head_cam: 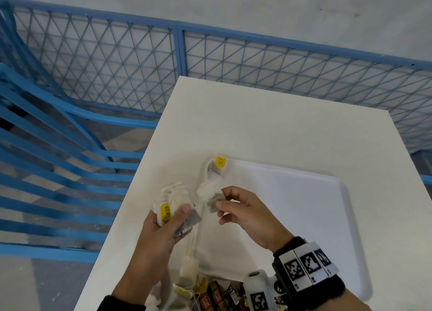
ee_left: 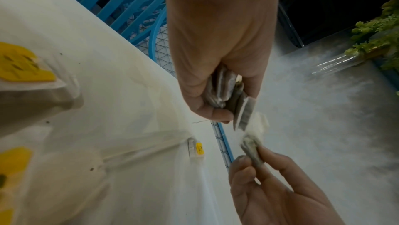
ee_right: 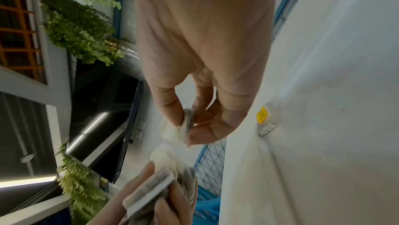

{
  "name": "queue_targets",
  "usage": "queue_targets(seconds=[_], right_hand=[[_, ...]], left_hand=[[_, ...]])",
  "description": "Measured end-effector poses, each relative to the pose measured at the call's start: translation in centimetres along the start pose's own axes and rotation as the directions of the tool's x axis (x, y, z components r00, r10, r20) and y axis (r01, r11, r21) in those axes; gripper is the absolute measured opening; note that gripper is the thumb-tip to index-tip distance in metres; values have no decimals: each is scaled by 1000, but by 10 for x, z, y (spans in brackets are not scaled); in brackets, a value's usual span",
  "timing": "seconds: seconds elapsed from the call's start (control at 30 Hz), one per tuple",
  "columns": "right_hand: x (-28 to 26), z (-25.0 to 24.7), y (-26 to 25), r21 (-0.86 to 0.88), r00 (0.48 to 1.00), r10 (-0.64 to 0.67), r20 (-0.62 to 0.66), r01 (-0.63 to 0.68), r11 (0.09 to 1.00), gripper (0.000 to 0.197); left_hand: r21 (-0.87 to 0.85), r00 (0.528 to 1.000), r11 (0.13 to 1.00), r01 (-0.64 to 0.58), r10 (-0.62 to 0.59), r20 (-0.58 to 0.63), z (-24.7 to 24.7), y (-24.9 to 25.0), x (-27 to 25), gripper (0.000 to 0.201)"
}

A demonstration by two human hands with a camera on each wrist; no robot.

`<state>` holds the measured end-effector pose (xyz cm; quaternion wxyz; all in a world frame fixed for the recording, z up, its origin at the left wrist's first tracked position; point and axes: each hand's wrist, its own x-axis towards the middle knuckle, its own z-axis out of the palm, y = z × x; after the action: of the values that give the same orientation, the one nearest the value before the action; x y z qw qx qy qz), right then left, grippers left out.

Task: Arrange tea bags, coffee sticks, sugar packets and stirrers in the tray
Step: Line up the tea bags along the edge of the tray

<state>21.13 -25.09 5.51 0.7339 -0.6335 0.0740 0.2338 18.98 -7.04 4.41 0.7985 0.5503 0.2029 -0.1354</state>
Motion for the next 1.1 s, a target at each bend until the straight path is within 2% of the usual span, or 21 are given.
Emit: queue_targets(seconds=[0.17,0.27,0.37,0.47,0.57,0.63,0.73,0.9,0.97,1.03,1.1], right_hand=[[10,-22,6,98,986,6,-167,11,995,6],[31,-41,12,64,947,14,-321,7,998,9],[56,-54,14,109,900,66,-432,-21,994,7],[79,-64,20,-66,825,64,-561,-121,990,19],[97,-64,26,-203,773,-26,-634,-134,970,27],[104,-62,30,-301,769,-90,-633,-137,944,29],[109,-59,32,-425,792,-162,-589,-133,895,25],[112,-59,33,-496,803,-203,-561,-130,858,24],[111,-59,35,-552,792,-261,-552,-113,826,23],[109,-57,38,-668,784,-369,-500,-78,740,23],[105,-51,41,-803,803,-466,-371,-26,595,23]], left_hand=[[11,1000,1000,9,-9,-11,-3,-6,2,56],[1,1000,1000,28,-28,-12,-5,-9,2,52],[0,999,999,38,-38,-12,-6,-11,2,50],[11,999,999,39,-39,-8,-6,-14,2,55],[-3,999,999,44,-44,-15,-6,-14,4,46],[-6,999,999,44,-45,-19,-6,-14,5,38],[-14,998,999,47,-48,-43,-5,-14,5,28],[-17,998,999,46,-46,-42,-5,-16,4,21],[-21,998,999,49,-50,-35,-5,-16,3,22],[-20,999,999,46,-46,-28,-4,-16,3,24],[-20,999,999,44,-44,-16,-2,-15,3,28]])
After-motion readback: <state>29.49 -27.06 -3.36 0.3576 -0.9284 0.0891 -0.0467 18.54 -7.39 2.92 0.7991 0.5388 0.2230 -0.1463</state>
